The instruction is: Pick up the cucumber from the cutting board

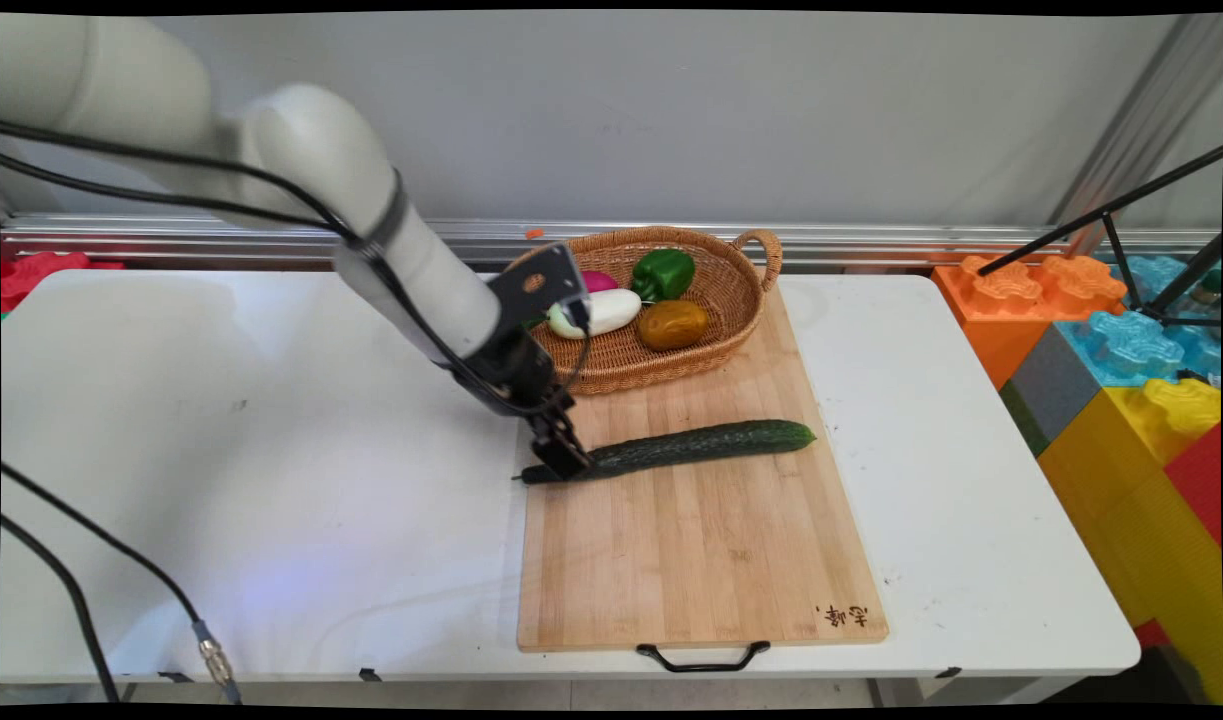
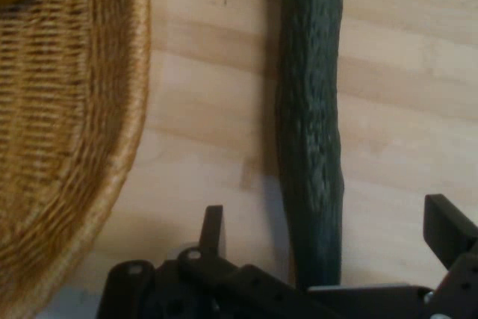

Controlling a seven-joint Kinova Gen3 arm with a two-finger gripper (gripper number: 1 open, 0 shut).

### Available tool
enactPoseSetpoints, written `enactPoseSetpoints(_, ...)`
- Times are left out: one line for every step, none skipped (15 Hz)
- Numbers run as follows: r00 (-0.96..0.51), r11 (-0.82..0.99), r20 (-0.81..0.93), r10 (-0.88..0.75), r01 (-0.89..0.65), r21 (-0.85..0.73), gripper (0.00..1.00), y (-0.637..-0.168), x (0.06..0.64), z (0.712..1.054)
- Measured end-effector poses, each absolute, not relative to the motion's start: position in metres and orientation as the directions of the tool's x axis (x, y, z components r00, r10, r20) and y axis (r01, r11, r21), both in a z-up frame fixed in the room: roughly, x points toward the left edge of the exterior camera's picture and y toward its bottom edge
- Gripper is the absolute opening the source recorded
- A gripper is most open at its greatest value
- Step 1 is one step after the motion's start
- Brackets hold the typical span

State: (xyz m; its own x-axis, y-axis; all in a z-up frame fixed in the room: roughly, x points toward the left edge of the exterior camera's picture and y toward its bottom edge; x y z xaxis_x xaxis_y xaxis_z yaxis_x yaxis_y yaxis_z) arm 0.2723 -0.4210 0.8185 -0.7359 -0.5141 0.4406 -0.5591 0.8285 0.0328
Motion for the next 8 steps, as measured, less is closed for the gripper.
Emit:
enactPoseSetpoints(-0.733,0.827,0.447,-0.513,-0.561,0.030,1.00,-0.423,0.265,0.810)
enactPoseSetpoints(-0.730,0.826,0.454,-0.511,-0.562,0.027,1.00,-0.426,0.258,0.803)
enactPoseSetpoints(-0.727,0.826,0.459,-0.510,-0.564,0.024,1.00,-0.428,0.253,0.797)
enactPoseSetpoints(-0.726,0.825,0.464,-0.508,-0.565,0.020,1.00,-0.430,0.248,0.791)
enactPoseSetpoints(-0.724,0.824,0.469,-0.506,-0.566,0.015,1.00,-0.431,0.243,0.785)
enactPoseSetpoints(-0.723,0.824,0.473,-0.503,-0.566,0.011,1.00,-0.433,0.239,0.781)
enactPoseSetpoints(-0.723,0.825,0.477,-0.499,-0.565,0.006,1.00,-0.434,0.235,0.776)
enactPoseSetpoints(-0.724,0.826,0.481,-0.495,-0.564,0.001,0.00,-0.435,0.233,0.774)
